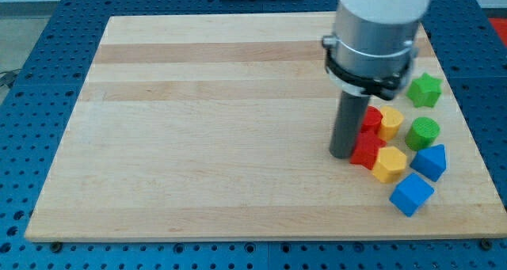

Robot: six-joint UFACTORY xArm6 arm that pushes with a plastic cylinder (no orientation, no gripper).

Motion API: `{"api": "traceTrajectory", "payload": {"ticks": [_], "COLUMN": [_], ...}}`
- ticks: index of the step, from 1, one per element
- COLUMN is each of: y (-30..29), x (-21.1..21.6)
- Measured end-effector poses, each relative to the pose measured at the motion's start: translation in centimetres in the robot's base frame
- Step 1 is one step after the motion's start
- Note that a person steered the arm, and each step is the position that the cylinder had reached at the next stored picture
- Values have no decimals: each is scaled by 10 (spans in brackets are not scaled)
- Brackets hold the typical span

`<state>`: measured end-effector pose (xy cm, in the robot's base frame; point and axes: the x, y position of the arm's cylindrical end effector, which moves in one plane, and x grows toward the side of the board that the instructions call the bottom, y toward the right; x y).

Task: Push the red circle along with the yellow heart to the right

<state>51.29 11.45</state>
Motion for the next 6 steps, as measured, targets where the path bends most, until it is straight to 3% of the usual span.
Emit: {"api": "traceTrajectory", "payload": {"ticks": [3, 5, 6], "y": [-32, 48, 48], "x": [-12, -53, -53]}}
